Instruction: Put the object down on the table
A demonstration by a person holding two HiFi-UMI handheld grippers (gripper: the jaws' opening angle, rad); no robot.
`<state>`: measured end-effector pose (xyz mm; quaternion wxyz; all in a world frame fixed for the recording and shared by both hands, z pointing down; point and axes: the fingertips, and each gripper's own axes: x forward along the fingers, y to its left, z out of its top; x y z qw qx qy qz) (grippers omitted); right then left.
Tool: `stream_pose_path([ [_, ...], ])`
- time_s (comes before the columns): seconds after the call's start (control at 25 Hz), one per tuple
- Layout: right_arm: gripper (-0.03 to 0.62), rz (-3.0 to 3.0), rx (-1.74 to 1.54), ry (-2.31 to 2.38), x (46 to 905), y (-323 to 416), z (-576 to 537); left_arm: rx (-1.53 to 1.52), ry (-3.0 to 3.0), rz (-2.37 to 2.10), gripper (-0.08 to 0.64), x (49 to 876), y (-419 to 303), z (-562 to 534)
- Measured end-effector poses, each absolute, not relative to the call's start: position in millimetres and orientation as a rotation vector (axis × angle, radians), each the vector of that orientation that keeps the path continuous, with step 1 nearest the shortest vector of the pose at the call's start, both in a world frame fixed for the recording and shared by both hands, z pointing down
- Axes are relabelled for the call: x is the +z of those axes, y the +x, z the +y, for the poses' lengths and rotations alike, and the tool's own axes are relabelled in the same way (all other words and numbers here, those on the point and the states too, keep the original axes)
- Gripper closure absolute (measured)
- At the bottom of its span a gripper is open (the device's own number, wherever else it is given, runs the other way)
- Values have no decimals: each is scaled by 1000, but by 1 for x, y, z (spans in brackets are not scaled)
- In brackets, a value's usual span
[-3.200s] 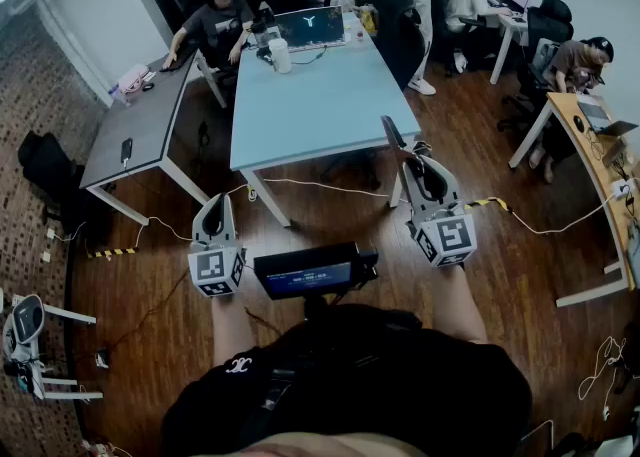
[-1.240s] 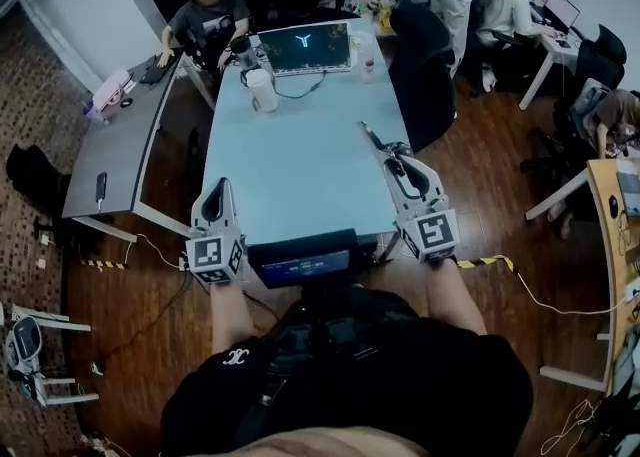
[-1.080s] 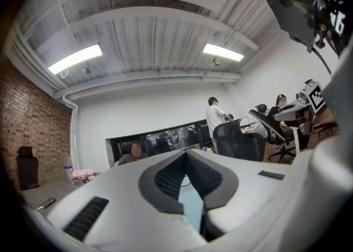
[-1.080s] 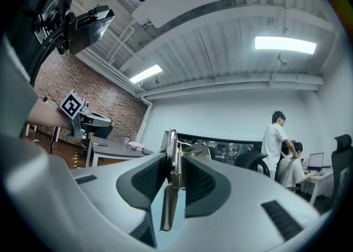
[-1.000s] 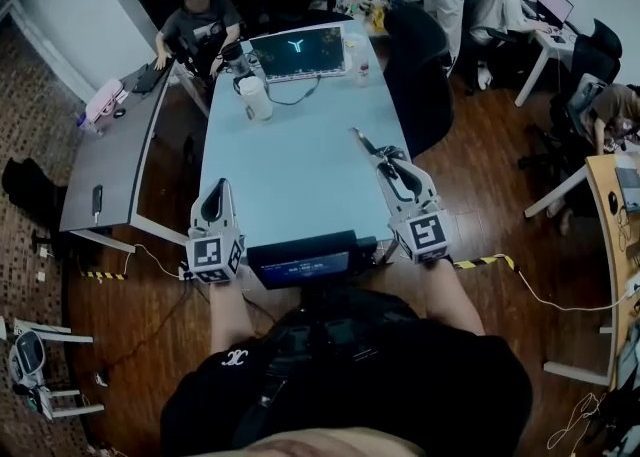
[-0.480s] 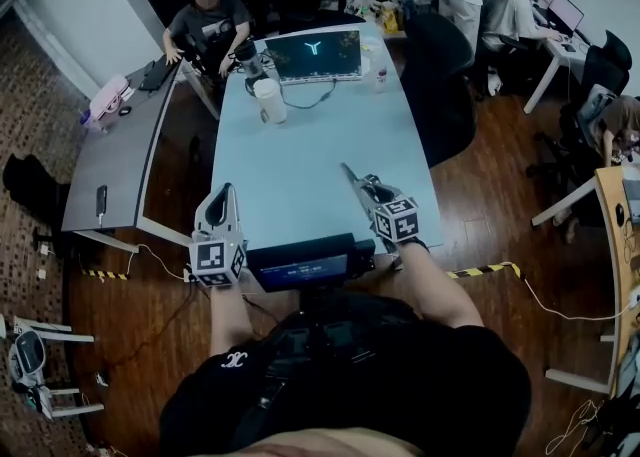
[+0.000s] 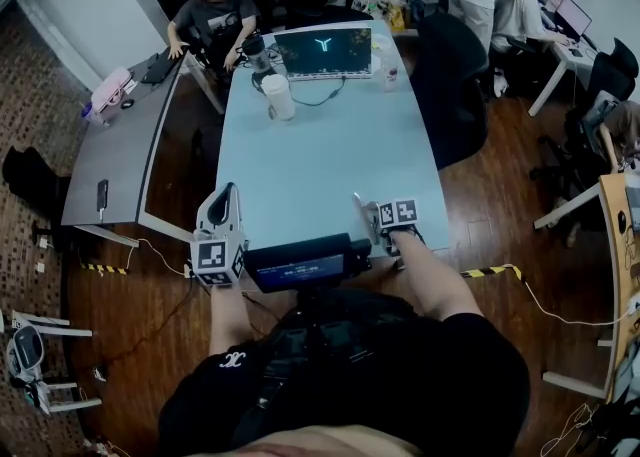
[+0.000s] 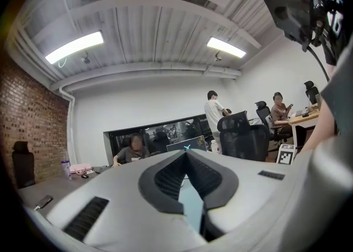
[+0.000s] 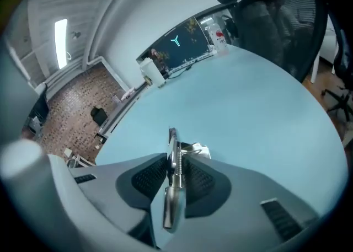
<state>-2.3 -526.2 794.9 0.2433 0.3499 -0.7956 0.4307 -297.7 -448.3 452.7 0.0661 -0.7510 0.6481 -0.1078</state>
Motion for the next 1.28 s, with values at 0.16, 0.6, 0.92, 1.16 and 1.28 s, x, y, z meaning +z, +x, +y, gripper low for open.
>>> stream_pose_path([
  [0.16, 489, -2162, 1347, 990, 806, -1, -526, -332, -2263, 1973, 555, 459, -308, -447],
  [0.6, 257, -2306, 801, 1072, 777, 0, -551, -331, -2287, 1938, 555, 455, -291, -449],
  [0.92, 252, -2565, 474, 1358, 651, 14, -577, -321, -2297, 1926, 555, 453, -286, -453],
  [1.16, 299, -2784, -34, 1501, 500, 37, -558, -315, -2317, 1893, 555, 451, -262, -454],
  [1.28, 443, -2781, -280, 1541, 450, 48, -540, -294, -2318, 1875, 555, 449, -247, -456],
])
